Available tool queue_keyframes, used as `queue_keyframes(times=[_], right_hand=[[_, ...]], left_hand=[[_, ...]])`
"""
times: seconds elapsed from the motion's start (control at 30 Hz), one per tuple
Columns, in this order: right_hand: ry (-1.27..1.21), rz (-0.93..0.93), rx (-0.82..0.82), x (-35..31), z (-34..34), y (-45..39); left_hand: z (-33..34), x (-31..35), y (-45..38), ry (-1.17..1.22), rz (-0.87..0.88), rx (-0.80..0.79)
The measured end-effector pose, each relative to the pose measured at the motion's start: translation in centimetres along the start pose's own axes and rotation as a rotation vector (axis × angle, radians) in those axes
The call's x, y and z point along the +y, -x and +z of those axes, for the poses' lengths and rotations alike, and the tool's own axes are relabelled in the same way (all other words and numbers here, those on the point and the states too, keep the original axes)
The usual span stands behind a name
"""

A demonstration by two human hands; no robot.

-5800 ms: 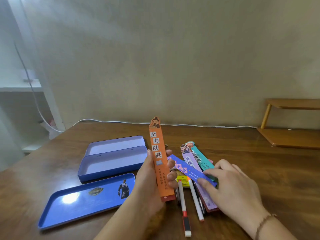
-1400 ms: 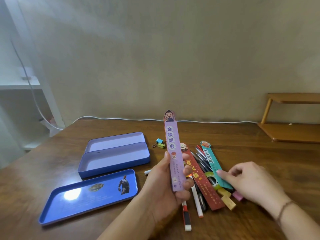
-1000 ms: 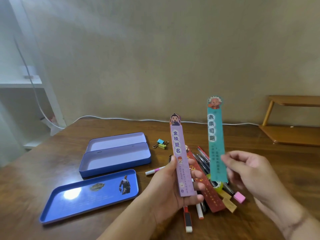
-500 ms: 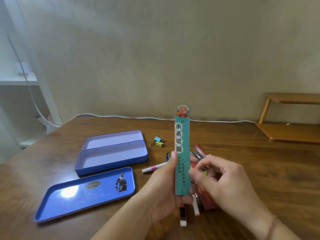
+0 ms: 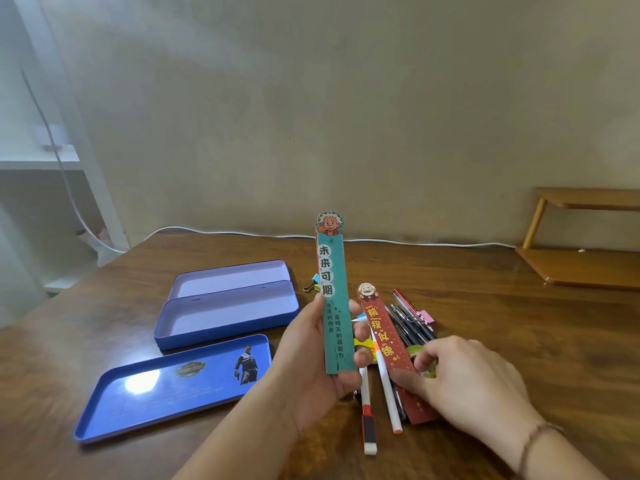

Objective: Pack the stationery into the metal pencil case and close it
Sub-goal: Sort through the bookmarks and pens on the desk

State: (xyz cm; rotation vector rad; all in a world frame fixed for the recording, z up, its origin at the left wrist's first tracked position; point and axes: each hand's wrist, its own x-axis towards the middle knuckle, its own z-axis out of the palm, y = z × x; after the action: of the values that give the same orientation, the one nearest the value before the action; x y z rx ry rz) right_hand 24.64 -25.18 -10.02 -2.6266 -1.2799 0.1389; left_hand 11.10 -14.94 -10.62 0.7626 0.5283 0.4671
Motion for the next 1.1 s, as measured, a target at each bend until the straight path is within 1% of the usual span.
queue_keyframes(times=[0.1,0.17,0.2,0.27,0.33,0.37,0.4,0.43,0.5,0.53,0.57,0.6,0.67,0.7,0.73,0.83,0.87,0.9,0.97,1.0,1.07,1.1], right_hand=[[-0.025,0.011,0.044,0.3,-0.2,0.0],[-0.111,0.009,0.116,0.9,-0.1,-0.1],[-0.206,-0.010,0.157,1.3,0.0,-0.2],[-0.539,-0.076,0.198,1.5,-0.1,0.0],[-0.928,-0.094,0.096,1.0,-0.2,0.4],[-1.046,-0.096,0.043,0.6,-0.3,0.7],[-1.094,-0.100,0.027,0.3,-0.2,0.9],[-1.104,-0.106,0.063,0.3,-0.2,1.0],[-1.052,-0.091,0.193,0.4,-0.5,1.1],[-1.071,-0.083,0.210,0.5,-0.7,1.1],[-1.133,-0.078,0.185,0.6,-0.8,1.2],[-1.191,-0.065,0.127,0.5,-0.8,1.4],[-1.178,-0.053,0.061,-0.2,-0.5,1.7],[-1.147,-0.061,0.069,-0.6,-0.3,1.8],[-1.065,-0.089,0.104,-0.8,0.1,1.9],[-0.613,-0.207,0.305,-0.7,0.7,2.0],[-0.555,-0.221,0.361,-0.4,0.7,1.8],[-0.565,-0.244,0.408,-0.1,0.6,1.8],[-0.742,-0.251,0.492,0.4,0.2,1.4],[-0.862,-0.225,0.490,0.7,-0.1,1.0],[-1.077,-0.189,0.404,1.2,-0.8,0.6],[-1.143,-0.198,0.380,1.3,-1.0,0.5]], left_hand=[[0.2,0.0,0.1,-0.030,0.008,0.028],[0.3,0.0,0.2,-0.037,0.015,0.030],[0.4,0.0,0.1,-0.039,0.017,0.026],[0.6,-0.1,0.1,-0.056,0.019,0.014],[0.9,-0.4,0.1,-0.109,0.023,0.007],[1.1,-0.6,0.2,-0.153,0.017,0.006],[1.3,-0.7,0.3,-0.211,0.004,-0.001],[1.5,-0.8,0.5,-0.281,-0.009,-0.014],[1.7,-0.8,0.6,-0.396,-0.026,-0.035],[1.7,-0.8,0.7,-0.417,-0.022,-0.030],[1.9,-0.8,0.7,-0.419,-0.014,-0.026],[1.9,-0.9,0.8,-0.413,-0.002,-0.029],[2.4,-1.2,0.9,-0.375,0.014,-0.055],[2.6,-1.4,0.9,-0.342,0.021,-0.075],[2.6,-1.6,0.8,-0.315,0.031,-0.093],[2.2,-1.7,0.5,-0.307,-0.012,-0.140],[1.9,-1.6,0.5,-0.310,-0.043,-0.150],[1.6,-1.4,0.6,-0.322,-0.067,-0.153],[1.1,-1.0,0.6,-0.423,-0.088,-0.149],[0.9,-0.9,0.7,-0.502,-0.092,-0.154],[0.9,-0.6,0.9,-0.626,-0.103,-0.177],[0.9,-0.6,1.0,-0.655,-0.106,-0.193]])
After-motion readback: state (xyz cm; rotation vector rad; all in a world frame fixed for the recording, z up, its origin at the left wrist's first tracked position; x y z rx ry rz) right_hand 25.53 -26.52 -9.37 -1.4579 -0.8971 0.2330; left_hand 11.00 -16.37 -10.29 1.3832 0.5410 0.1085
